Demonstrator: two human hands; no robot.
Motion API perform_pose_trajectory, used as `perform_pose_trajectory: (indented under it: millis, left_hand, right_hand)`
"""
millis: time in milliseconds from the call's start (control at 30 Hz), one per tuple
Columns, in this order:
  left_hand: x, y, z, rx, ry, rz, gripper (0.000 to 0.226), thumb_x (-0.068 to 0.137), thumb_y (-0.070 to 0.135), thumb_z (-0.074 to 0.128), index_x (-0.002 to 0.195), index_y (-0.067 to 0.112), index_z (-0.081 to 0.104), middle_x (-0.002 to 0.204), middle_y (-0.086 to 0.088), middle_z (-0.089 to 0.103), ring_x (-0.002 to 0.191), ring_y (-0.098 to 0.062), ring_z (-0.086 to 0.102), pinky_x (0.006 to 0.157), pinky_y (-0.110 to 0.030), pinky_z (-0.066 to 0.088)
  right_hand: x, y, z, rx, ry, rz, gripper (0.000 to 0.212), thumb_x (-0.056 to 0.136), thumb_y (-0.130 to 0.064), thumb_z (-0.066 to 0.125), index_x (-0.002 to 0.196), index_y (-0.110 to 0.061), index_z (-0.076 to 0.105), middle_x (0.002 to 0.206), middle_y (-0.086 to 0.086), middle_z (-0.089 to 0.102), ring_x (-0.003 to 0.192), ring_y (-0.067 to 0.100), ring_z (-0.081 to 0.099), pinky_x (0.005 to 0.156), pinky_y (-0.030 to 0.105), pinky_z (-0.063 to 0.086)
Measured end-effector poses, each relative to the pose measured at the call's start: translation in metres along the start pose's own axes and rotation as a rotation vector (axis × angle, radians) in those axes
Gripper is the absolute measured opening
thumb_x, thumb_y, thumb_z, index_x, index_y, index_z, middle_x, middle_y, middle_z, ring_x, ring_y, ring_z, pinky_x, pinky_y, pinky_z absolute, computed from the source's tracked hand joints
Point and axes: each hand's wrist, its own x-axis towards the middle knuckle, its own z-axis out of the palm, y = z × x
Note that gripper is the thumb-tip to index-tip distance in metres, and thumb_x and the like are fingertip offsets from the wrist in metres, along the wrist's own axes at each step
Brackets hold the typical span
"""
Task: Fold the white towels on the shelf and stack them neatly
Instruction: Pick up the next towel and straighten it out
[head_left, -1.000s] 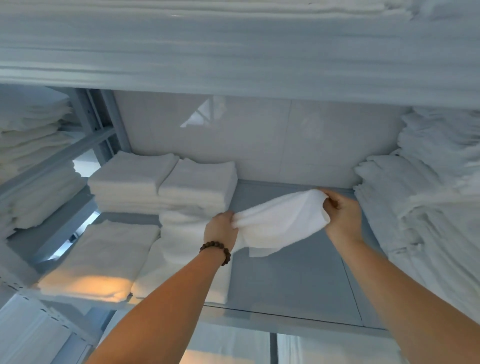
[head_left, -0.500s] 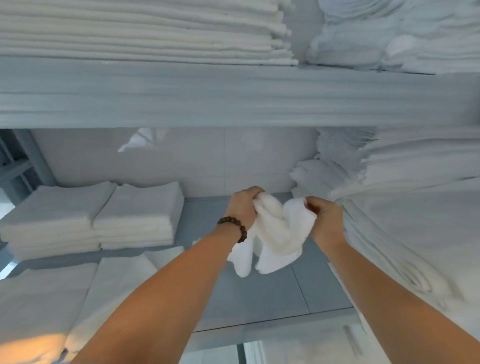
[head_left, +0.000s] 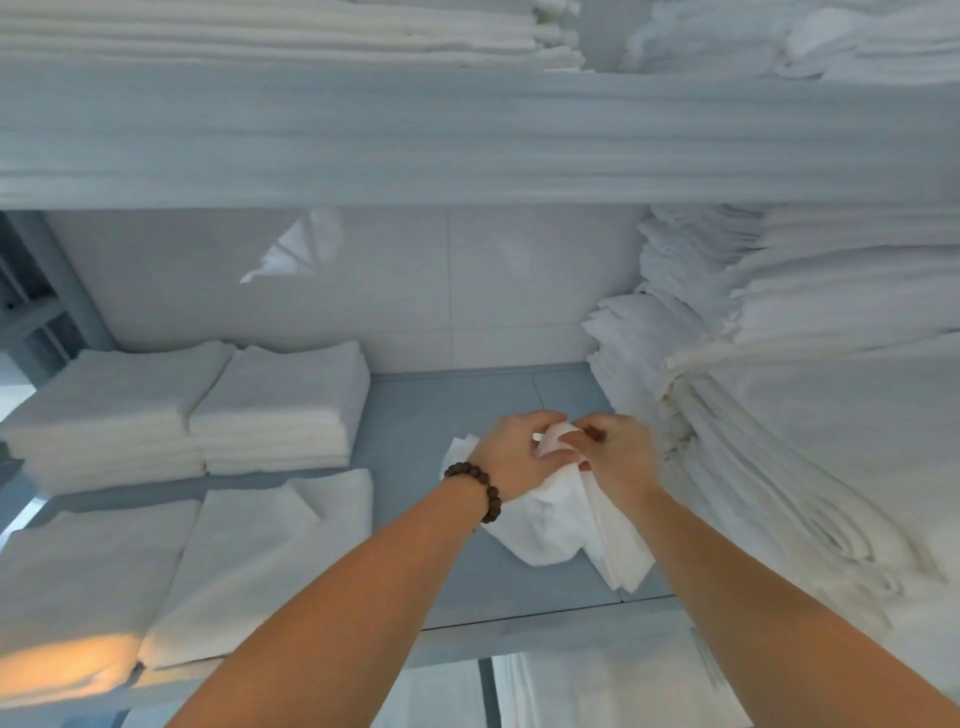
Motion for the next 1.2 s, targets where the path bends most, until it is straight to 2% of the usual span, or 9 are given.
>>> perform_pose_trajectory:
  millis: [133, 300, 467, 667, 767, 900, 1000, 1067, 1200]
  left_hand:
    - [-0.007, -0.011, -0.013, 0.177, 0.131, 0.040, 0.035, 0.089, 0.004, 0.052, 0.118, 0.018, 0.064, 0.115, 0.000, 0.067, 0.105, -0.016, 0.060, 0.091, -0.023, 0.045]
    - [-0.017, -0.016, -0.037, 0.185, 0.173, 0.034, 0.040, 0.087, -0.005, 0.044, 0.113, 0.014, 0.068, 0.118, 0.002, 0.065, 0.107, -0.011, 0.056, 0.088, -0.012, 0.037]
    - [-0.022, -0.025, -0.071, 0.213, 0.246, 0.064, 0.045, 0.083, -0.009, 0.042, 0.105, 0.016, 0.071, 0.108, 0.009, 0.066, 0.102, -0.011, 0.059, 0.080, -0.006, 0.039]
    - [-0.034, -0.064, -0.101, 0.388, 0.371, -0.124, 0.039, 0.089, 0.000, 0.043, 0.110, 0.021, 0.068, 0.116, 0.002, 0.066, 0.105, -0.021, 0.059, 0.092, -0.030, 0.046]
    - [-0.038, -0.075, -0.102, 0.454, 0.225, -0.248, 0.048, 0.090, 0.017, 0.059, 0.136, 0.025, 0.048, 0.137, 0.002, 0.052, 0.123, -0.020, 0.049, 0.104, -0.029, 0.037]
    - [-0.033, -0.050, -0.083, 0.318, -0.030, -0.070, 0.089, 0.073, 0.031, 0.079, 0.146, 0.029, 0.027, 0.149, 0.009, 0.032, 0.136, -0.008, 0.029, 0.108, -0.018, 0.019]
    - [-0.019, -0.026, -0.063, 0.214, -0.035, 0.016, 0.079, 0.071, 0.029, 0.081, 0.139, 0.030, 0.041, 0.133, 0.016, 0.047, 0.120, 0.002, 0.041, 0.099, -0.016, 0.029]
    - [-0.010, -0.017, -0.054, 0.210, 0.018, 0.018, 0.041, 0.073, 0.029, 0.078, 0.111, 0.022, 0.064, 0.103, 0.010, 0.065, 0.094, -0.006, 0.059, 0.080, -0.020, 0.043]
    - [-0.001, -0.013, -0.050, 0.197, 0.182, -0.046, 0.017, 0.080, 0.028, 0.070, 0.075, 0.012, 0.067, 0.067, 0.006, 0.058, 0.065, -0.013, 0.053, 0.054, -0.019, 0.035]
  right_hand:
    - [0.000, -0.003, 0.014, 0.021, -0.109, -0.056, 0.003, 0.079, -0.013, 0.072, 0.077, -0.016, 0.072, 0.071, 0.003, 0.070, 0.061, 0.013, 0.063, 0.062, 0.027, 0.051]
    - [-0.012, 0.024, 0.033, -0.185, -0.159, -0.061, 0.016, 0.082, -0.020, 0.068, 0.097, -0.024, 0.069, 0.084, -0.009, 0.066, 0.078, 0.009, 0.061, 0.077, 0.020, 0.046]
    - [-0.021, 0.051, 0.043, -0.294, -0.240, 0.018, 0.005, 0.083, -0.023, 0.066, 0.079, -0.026, 0.066, 0.072, -0.011, 0.066, 0.069, 0.011, 0.060, 0.063, 0.022, 0.041]
    - [-0.011, 0.048, 0.043, -0.240, -0.219, -0.010, 0.008, 0.087, -0.017, 0.062, 0.090, -0.019, 0.070, 0.081, -0.012, 0.064, 0.077, 0.005, 0.058, 0.067, 0.005, 0.037]
    - [-0.001, 0.027, 0.040, -0.112, -0.182, -0.050, 0.007, 0.086, -0.011, 0.063, 0.091, -0.012, 0.068, 0.082, -0.005, 0.064, 0.076, 0.009, 0.058, 0.072, 0.014, 0.044]
    - [0.010, -0.006, 0.039, 0.014, -0.268, -0.130, 0.009, 0.083, -0.006, 0.066, 0.084, -0.015, 0.068, 0.079, -0.006, 0.065, 0.071, 0.003, 0.059, 0.070, 0.010, 0.042]
    - [0.005, -0.028, 0.047, 0.127, -0.327, -0.191, 0.010, 0.081, -0.001, 0.067, 0.083, -0.010, 0.070, 0.077, -0.002, 0.068, 0.065, -0.001, 0.059, 0.068, 0.015, 0.046]
    - [0.002, -0.034, 0.050, 0.201, -0.279, -0.205, 0.011, 0.080, -0.002, 0.069, 0.080, -0.012, 0.072, 0.073, -0.006, 0.069, 0.066, 0.001, 0.059, 0.067, 0.019, 0.046]
    - [0.001, -0.025, 0.047, 0.285, -0.168, -0.219, 0.012, 0.081, -0.007, 0.070, 0.084, -0.019, 0.070, 0.081, -0.007, 0.071, 0.079, 0.010, 0.066, 0.077, 0.030, 0.051]
